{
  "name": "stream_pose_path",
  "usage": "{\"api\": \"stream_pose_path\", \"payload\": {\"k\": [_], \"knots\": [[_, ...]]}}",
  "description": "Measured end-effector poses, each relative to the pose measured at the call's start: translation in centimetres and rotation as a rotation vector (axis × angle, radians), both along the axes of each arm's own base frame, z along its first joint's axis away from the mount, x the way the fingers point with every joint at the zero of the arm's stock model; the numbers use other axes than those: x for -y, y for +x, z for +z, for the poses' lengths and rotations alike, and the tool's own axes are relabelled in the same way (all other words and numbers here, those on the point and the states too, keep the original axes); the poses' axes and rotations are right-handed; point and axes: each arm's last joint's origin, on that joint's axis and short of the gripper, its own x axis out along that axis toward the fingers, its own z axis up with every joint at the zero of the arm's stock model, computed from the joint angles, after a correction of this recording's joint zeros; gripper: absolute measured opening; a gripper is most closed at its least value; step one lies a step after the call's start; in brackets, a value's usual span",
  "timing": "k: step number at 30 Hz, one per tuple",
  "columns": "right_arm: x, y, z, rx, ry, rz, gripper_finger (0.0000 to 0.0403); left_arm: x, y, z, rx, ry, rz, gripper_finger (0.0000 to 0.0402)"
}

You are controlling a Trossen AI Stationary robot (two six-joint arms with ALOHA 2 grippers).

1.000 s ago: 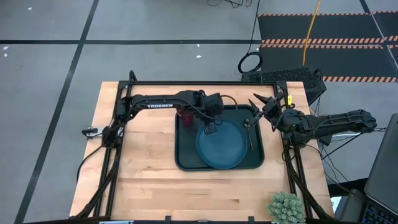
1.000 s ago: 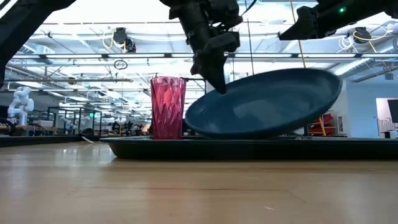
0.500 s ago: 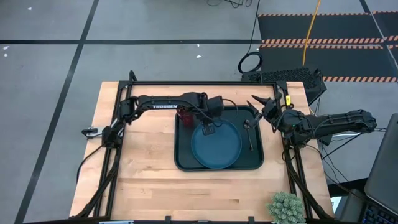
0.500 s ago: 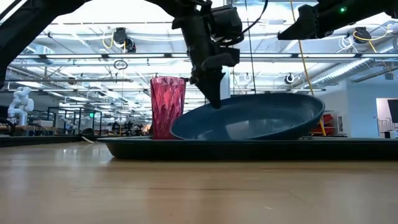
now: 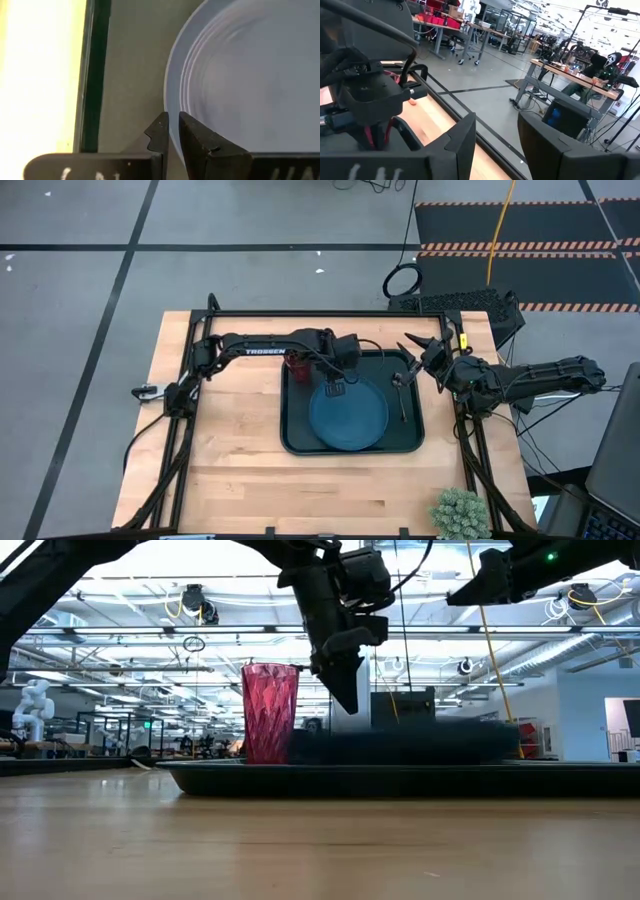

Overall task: Pick and place plate/cup/fork/spoon on tray
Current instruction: Put the blue plate to the left of the black spoon on the black tray, then put the orange fork to the right of the blue plate on the blue tray

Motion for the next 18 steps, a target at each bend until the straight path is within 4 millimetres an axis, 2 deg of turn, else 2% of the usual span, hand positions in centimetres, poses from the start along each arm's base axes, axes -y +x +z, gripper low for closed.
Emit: {"api": "stream_pose_path", "payload": {"k": [11,18], "knots": [[0.0,0.0,0.0,-0.004,0.0,0.0,0.0141,0.1,0.0,0.0,-0.003,0.007,-0.021,0.0049],[0.0,0.0,-0.1,-0.01,0.0,0.0,0.0141,2.0,0.3,0.1,0.001,0.001,-0.054,0.0049]]}}
